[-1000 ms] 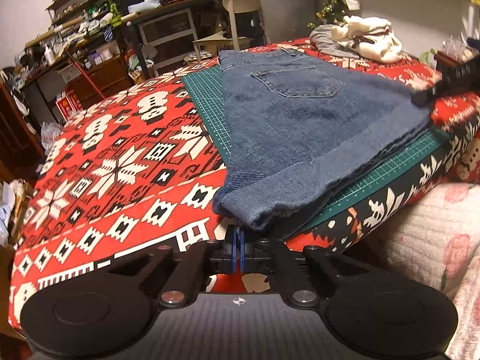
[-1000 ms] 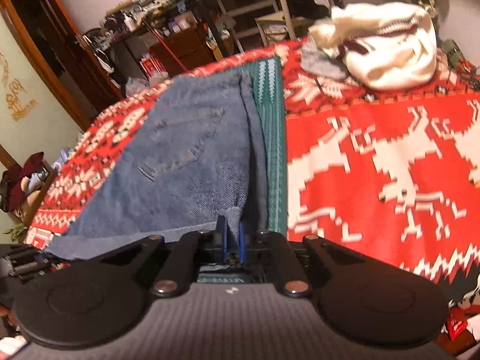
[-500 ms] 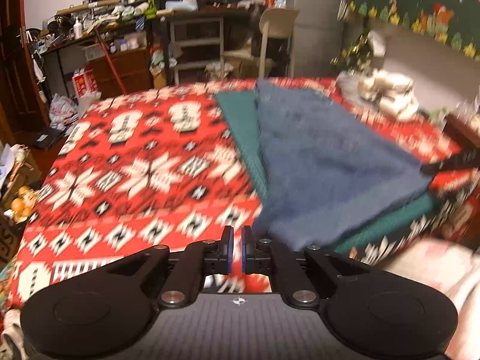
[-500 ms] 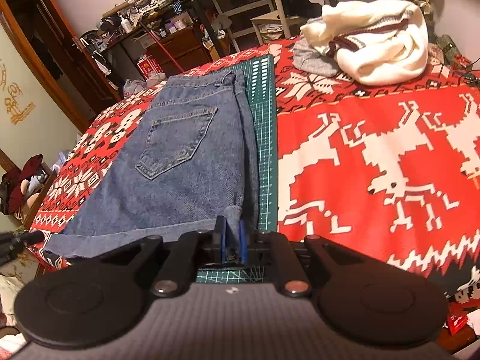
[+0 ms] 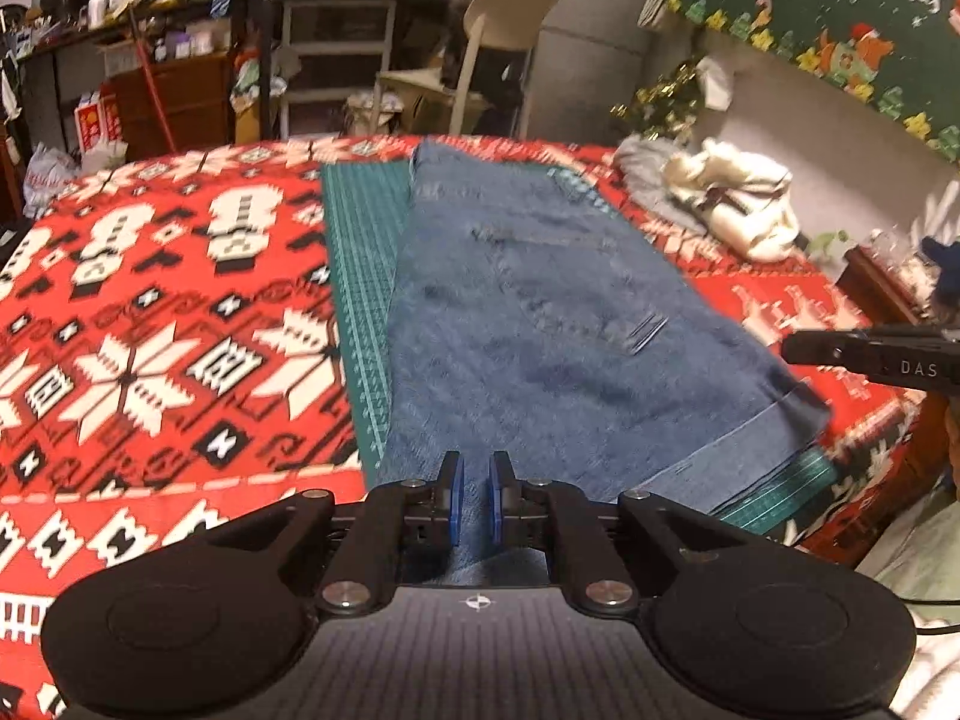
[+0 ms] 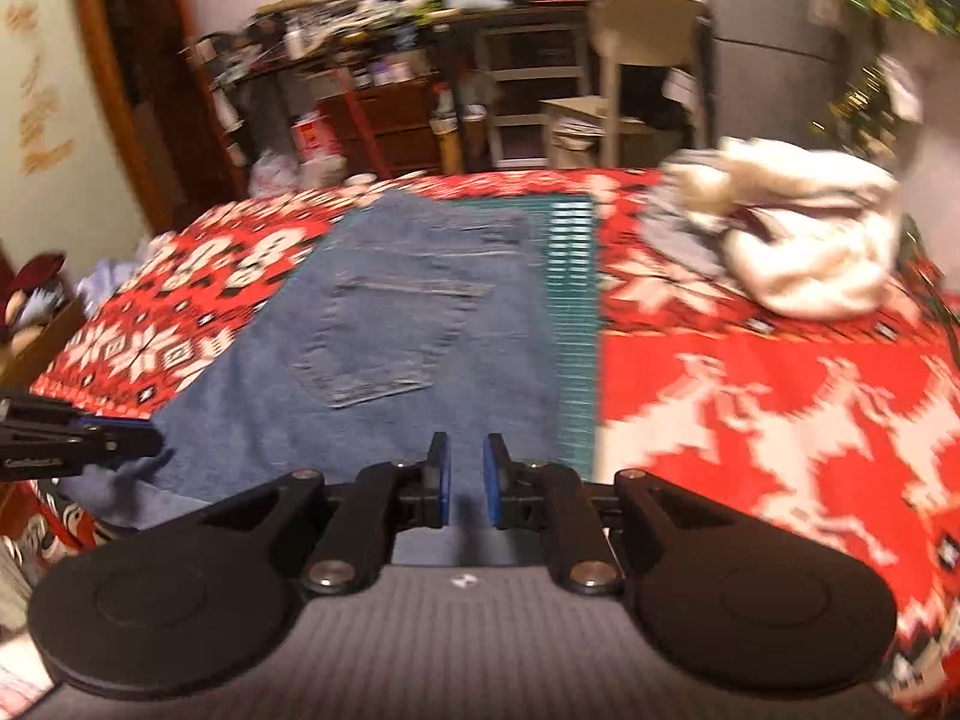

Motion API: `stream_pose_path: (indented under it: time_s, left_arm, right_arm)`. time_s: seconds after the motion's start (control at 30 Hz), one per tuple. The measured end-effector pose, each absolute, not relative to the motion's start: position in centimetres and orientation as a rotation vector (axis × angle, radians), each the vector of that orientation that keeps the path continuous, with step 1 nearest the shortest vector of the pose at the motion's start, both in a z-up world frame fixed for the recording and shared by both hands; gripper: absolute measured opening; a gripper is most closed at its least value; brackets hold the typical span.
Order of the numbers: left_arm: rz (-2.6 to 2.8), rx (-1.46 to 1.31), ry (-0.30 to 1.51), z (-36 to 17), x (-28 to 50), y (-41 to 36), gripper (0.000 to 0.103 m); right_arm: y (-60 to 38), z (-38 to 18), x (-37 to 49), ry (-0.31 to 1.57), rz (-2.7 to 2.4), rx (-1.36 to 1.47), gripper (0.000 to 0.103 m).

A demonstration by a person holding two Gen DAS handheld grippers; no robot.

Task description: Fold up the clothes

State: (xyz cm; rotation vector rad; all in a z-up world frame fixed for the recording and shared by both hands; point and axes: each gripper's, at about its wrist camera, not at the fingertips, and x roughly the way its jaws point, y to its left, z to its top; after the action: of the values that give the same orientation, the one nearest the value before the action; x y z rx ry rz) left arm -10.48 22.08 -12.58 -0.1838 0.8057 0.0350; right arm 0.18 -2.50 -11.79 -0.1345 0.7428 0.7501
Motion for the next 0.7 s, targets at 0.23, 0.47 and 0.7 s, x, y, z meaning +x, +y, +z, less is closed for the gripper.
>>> stream_pose_path:
  time_s: [0.23,0.47,0.7]
  left_arm:
    - [0.065,-0.22,0.844,-13.8,-10.8,22.9,0.008]
    - [0.076,-0.231,0.866,-13.8,-10.4,22.9,0.008]
    - [0.088,-0.243,0.888,-13.7,-10.1,22.9,0.009]
  right_arm:
    - [1.4,-14.5,-0.1,0.694,0.773,-0.267,0.022]
    - [0.9,-16.1,-0.3,0.742,0.743,-0.23,0.044]
    - [4.0,-16.7,-3.9,0.744,0.65,-0.297,0.09]
